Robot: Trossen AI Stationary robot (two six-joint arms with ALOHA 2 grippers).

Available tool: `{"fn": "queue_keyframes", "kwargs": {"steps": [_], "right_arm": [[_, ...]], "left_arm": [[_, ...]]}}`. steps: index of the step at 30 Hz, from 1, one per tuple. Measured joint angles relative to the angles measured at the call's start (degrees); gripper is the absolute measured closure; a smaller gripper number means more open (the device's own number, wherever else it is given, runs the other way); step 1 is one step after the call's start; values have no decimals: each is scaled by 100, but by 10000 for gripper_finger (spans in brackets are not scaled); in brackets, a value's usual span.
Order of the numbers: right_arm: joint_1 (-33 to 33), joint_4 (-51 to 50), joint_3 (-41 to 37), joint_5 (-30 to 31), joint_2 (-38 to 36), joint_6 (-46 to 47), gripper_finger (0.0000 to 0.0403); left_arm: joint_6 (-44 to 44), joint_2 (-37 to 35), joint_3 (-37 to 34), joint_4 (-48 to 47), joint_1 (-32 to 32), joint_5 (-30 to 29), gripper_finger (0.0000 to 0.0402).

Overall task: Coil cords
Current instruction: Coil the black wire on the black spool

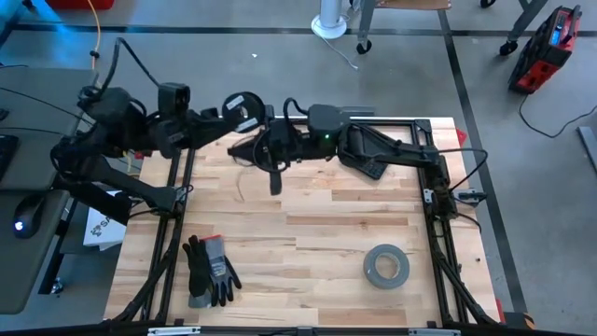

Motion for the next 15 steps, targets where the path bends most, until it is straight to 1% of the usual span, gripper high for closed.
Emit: {"fn": "queue_keyframes", "kwargs": {"steps": [3,6,8,11,15], "right_arm": [[-29,426,0,76,63,-28,402],[-26,690,0,72,75,-28,402],[-24,871,0,59,75,-28,402],[-11,1007,0,-131,75,-6,403],[55,1009,0,-60,75,-61,403]], "left_arm": [[-323,21,10,85,0,126,401],[-431,47,11,43,-2,254,401],[-455,51,2,13,0,231,401],[-267,17,5,53,0,75,401],[-320,27,12,51,0,18,401]]}}
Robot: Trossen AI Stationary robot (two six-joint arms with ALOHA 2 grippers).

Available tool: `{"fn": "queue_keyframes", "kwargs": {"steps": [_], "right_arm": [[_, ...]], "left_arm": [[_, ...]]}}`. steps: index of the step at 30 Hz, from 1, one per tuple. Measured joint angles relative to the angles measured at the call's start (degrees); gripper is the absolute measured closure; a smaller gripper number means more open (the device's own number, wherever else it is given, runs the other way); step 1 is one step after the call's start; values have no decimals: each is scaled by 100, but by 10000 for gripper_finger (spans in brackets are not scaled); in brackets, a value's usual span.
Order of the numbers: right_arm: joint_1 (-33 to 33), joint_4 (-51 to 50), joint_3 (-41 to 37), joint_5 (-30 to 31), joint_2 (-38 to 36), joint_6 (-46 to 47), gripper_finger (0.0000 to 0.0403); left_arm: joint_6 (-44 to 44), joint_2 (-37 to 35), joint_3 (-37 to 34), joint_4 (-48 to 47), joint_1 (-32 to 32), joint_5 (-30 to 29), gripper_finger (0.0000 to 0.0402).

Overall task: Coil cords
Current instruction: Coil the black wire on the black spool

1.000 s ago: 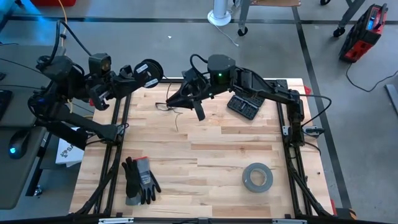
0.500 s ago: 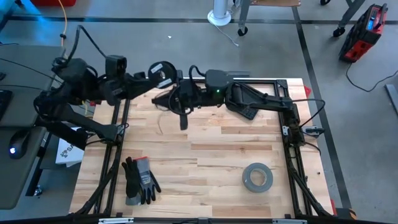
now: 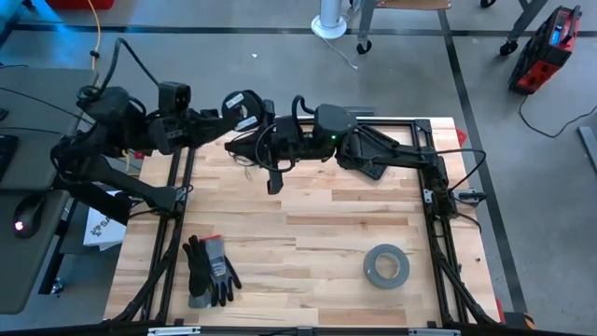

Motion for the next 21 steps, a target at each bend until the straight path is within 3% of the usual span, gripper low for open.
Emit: {"fn": "queue_keyframes", "kwargs": {"steps": [9,21], "right_arm": [[9,215,0,-12,-2,-67,403],[-31,535,2,183,118,-162,403]], "left_arm": [[139,33,-4,-124,0,-245,401],[-954,265,1,100,3,180,401]]}}
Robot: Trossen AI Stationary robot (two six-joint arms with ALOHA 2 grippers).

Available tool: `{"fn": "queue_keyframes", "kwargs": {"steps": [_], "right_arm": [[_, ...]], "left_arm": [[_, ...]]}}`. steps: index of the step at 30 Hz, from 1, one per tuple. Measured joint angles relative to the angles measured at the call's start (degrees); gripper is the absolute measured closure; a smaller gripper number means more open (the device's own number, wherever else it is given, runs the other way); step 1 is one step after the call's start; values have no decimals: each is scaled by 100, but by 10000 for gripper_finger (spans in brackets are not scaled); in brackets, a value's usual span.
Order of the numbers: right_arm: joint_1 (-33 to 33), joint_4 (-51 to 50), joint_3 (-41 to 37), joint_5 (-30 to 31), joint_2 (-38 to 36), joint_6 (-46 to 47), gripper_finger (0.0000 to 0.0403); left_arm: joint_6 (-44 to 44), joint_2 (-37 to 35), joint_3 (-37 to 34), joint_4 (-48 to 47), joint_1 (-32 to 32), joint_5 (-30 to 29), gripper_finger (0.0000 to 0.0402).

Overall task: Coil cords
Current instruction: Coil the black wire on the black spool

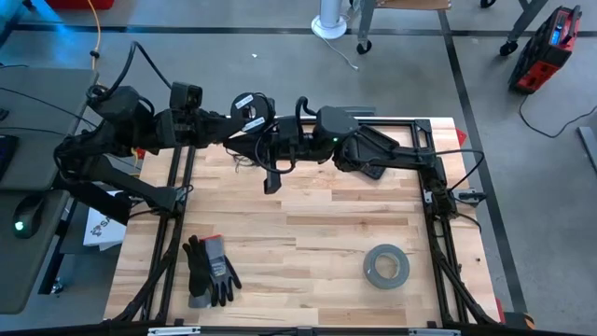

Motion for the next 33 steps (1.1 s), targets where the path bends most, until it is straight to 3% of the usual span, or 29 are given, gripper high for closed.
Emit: {"fn": "queue_keyframes", "kwargs": {"steps": [12,16,33], "right_arm": [[-65,331,-2,2,33,-170,403],[-175,312,-2,387,37,-249,403],[-168,609,-2,-191,33,2,403]], "left_arm": [[-767,-63,-2,226,-1,193,401],[-773,-139,-11,320,-44,527,401],[-256,-205,-3,45,-25,-37,401]]}}
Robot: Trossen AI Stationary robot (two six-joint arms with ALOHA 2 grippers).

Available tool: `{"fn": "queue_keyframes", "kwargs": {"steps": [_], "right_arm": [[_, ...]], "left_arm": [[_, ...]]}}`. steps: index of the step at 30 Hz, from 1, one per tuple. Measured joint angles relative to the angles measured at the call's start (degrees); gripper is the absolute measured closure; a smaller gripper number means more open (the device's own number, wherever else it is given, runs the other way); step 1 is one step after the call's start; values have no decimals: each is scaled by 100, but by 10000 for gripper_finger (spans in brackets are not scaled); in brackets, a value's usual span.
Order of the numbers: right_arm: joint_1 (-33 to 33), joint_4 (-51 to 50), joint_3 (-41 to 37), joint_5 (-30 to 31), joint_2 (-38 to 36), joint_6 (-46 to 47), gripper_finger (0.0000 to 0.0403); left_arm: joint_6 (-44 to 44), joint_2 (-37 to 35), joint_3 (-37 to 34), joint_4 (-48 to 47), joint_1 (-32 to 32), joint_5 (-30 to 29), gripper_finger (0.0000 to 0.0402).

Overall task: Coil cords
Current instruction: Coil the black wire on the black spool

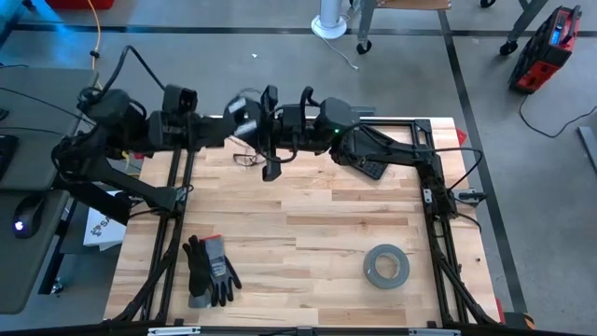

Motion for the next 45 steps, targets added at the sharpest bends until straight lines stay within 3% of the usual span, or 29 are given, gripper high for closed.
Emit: {"fn": "queue_keyframes", "kwargs": {"steps": [6,15,24,33,45], "right_arm": [[15,-82,0,-57,-2,14,403],[57,-84,0,-60,-4,2,403],[143,-151,0,-108,-11,-28,403],[212,-364,0,-108,-11,-300,403],[351,-640,0,-130,-11,-302,403]], "left_arm": [[210,-26,-6,473,8,-83,401],[404,-202,-6,-76,8,-149,401],[837,-450,-6,-676,12,-763,401],[834,-480,-4,-979,12,-696,401],[1557,-534,-4,-1122,124,-1479,401]]}}
